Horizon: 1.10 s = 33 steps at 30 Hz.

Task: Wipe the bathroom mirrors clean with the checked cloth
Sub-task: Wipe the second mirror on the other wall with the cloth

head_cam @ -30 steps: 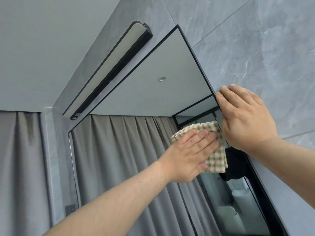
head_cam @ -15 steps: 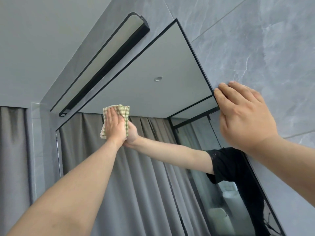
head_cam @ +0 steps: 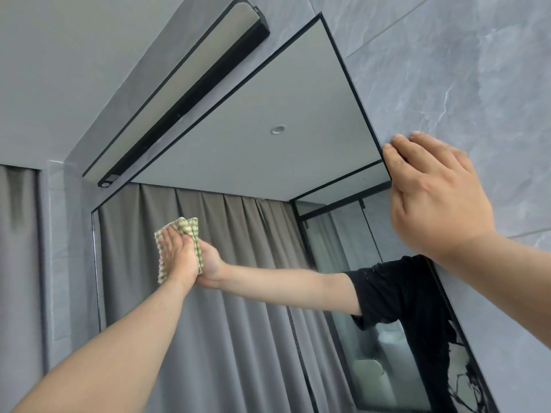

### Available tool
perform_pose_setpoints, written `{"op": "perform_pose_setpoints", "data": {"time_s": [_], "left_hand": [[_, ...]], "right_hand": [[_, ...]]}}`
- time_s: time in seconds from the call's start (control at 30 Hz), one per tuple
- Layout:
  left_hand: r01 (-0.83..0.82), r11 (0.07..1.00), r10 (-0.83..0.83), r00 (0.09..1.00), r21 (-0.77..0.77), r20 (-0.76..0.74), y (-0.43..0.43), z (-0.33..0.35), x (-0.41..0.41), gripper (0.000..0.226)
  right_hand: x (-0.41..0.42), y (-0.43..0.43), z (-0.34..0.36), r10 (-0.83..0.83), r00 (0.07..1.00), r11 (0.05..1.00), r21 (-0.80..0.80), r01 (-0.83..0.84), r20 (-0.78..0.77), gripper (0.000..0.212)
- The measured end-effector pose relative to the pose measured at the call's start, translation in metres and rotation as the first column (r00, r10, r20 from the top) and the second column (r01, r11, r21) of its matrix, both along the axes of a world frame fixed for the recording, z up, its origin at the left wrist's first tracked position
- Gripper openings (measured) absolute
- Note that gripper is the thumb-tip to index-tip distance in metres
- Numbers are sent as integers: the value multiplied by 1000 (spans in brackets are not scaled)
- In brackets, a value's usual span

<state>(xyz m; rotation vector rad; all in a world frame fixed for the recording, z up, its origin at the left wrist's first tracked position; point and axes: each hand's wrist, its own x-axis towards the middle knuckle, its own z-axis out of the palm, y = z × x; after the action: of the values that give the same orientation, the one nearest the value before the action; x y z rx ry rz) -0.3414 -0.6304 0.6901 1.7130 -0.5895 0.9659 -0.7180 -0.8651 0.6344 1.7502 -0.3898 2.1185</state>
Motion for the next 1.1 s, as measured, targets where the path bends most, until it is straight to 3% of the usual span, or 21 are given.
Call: {"op": "perform_pose_setpoints", "data": {"time_s": [0.13,0.27,0.43,0.57,0.7,0.8,0.83,0.9,1.0,1.1], "left_hand": [[23,996,-36,987,81,160,-13,-14,-17,61],[-20,967,-95,897,254,432,-32,-38,-54,71],[-167,893,-198,688,419,698,-56,-74,-117,62],[-393,709,-382,483,585,788,-65,-101,-165,63],[-656,487,-590,238,576,771,-85,-158,-189,57],[-703,490,-665,81,515,743,-91,-180,-199,63],[-712,468,-689,77,524,720,-90,-174,-207,60],[-695,410,-699,177,590,693,-86,-150,-231,51],[-609,591,-553,171,529,815,-100,-99,-238,63],[-479,712,-391,337,513,857,-111,-40,-233,66]], "right_hand": [[1,0,-1,-5,1000,1000,-3,5,16,53],[0,1,0,2,1000,1000,4,-2,5,55],[1,1,0,-6,1000,1000,7,6,1,55],[0,1,-1,-2,1000,1000,15,2,-7,56],[-1,2,0,8,1000,1000,21,-7,-17,54],[-2,1,-1,11,1000,1000,21,-11,-14,53],[-2,2,-1,15,1000,1000,23,-14,-16,53],[-1,2,-1,20,1000,1000,22,-19,-20,53],[-2,0,0,17,1000,1000,16,-17,-25,53],[-4,1,1,31,999,999,21,-30,-34,53]]}}
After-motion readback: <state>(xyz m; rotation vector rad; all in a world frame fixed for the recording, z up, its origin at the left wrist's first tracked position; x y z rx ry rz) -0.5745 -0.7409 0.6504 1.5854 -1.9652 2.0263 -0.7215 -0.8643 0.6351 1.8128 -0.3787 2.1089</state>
